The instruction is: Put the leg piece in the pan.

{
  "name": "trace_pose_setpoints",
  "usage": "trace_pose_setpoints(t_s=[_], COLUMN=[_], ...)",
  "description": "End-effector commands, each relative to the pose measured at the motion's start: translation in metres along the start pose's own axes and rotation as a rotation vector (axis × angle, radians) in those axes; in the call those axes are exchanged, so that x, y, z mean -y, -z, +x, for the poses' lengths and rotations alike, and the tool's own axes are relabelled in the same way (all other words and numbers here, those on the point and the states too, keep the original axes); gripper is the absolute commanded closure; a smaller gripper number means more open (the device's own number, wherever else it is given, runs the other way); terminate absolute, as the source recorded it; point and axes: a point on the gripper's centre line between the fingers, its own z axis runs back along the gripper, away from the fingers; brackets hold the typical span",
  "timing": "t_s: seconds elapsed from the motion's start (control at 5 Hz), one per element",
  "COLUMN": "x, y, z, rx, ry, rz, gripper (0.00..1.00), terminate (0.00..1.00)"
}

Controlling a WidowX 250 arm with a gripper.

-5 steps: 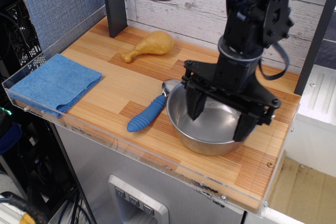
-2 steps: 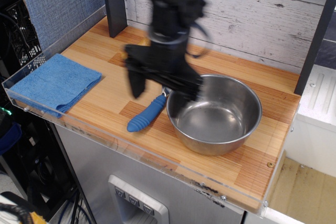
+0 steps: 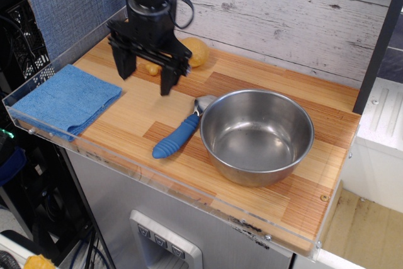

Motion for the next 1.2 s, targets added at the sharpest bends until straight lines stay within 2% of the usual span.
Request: trace_pose_setpoints(t_s=[0.0,0.2,0.4,0.6,0.8,1.0], x=[-0.036,-0.034,-0.028,-0.027,-0.026,-0.026], y=[-0.009,0.007,0.034,0.066,0.087,0.095], z=[0.048,0.072,0.088,0.096,0.101,0.101], rx=[0.037,0.025,-0.008,-0.059,-0.091,-0.103], ry=[-0.031,-0.032,-0.03,-0.023,-0.017,0.012], rz=[-0.003,-0.01,0.012,0.013,0.007,-0.005], gripper=[0.0,0.0,0.0,0.0,0.0,1.0], terminate=[0.0,0.0,0.0,0.0,0.0,0.0])
